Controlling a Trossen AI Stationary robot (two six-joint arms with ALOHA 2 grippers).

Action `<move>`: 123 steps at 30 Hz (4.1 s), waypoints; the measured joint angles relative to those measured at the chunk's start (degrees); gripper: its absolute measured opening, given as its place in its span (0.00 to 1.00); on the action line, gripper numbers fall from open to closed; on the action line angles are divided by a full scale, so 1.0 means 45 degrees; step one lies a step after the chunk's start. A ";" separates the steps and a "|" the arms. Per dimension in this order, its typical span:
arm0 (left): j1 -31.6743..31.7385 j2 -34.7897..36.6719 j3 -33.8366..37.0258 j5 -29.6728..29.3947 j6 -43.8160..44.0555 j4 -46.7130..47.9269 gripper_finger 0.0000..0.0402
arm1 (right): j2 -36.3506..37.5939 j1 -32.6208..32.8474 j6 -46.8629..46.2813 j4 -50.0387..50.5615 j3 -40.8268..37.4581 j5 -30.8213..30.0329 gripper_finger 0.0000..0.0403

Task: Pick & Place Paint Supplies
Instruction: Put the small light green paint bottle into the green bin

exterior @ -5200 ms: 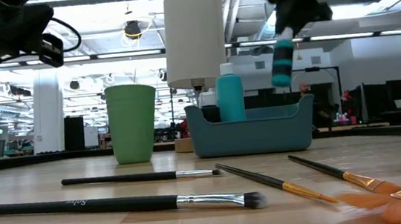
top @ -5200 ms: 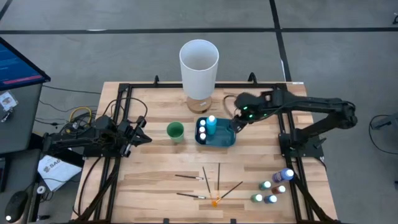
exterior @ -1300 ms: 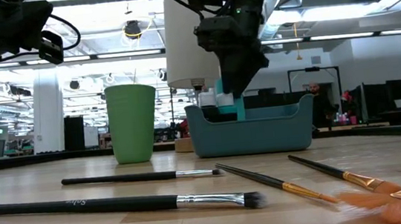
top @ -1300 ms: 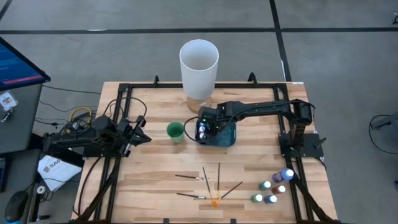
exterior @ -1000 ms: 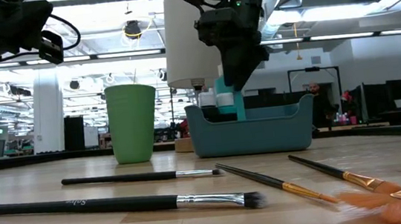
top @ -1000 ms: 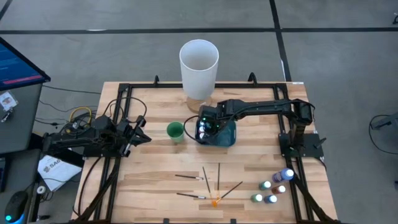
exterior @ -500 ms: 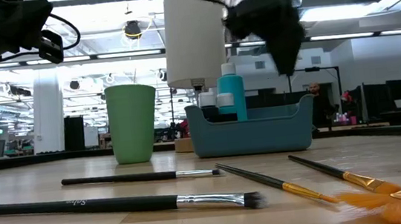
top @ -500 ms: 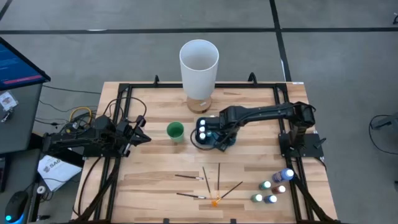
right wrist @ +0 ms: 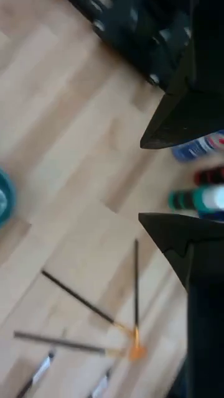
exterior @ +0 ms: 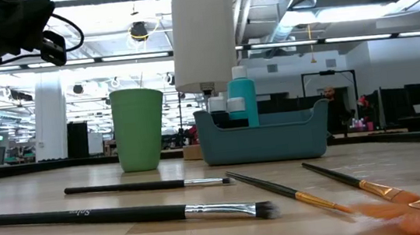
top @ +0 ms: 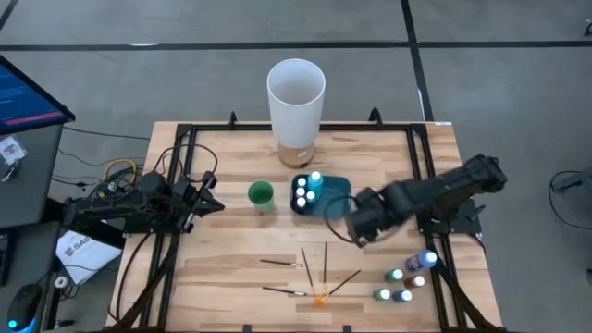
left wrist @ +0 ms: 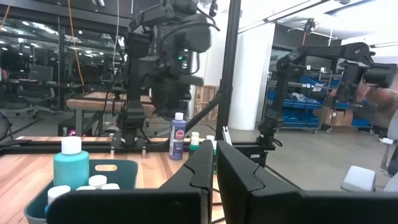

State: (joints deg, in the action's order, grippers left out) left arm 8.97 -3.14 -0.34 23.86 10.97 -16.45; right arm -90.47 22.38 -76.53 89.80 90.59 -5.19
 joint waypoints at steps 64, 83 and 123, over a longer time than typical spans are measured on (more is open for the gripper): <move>-0.0005 0.0005 0.0000 0.0000 0.0002 -0.0360 0.02 | 0.1150 0.5928 -1.2007 -0.6659 -0.6606 0.1578 0.50; 0.0000 0.0005 -0.0001 0.0000 0.0001 -0.0374 0.02 | 0.1135 0.5773 -1.1879 -0.6727 -0.6620 0.1564 0.27; -0.0005 0.0005 0.0000 0.0000 0.0002 -0.0466 0.02 | 0.1096 -0.3493 0.2492 -0.3947 -0.2259 0.1812 0.29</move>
State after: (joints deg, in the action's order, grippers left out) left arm 8.95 -3.11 -0.34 23.86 10.98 -18.55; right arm -85.54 6.66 -65.32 72.03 80.42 2.96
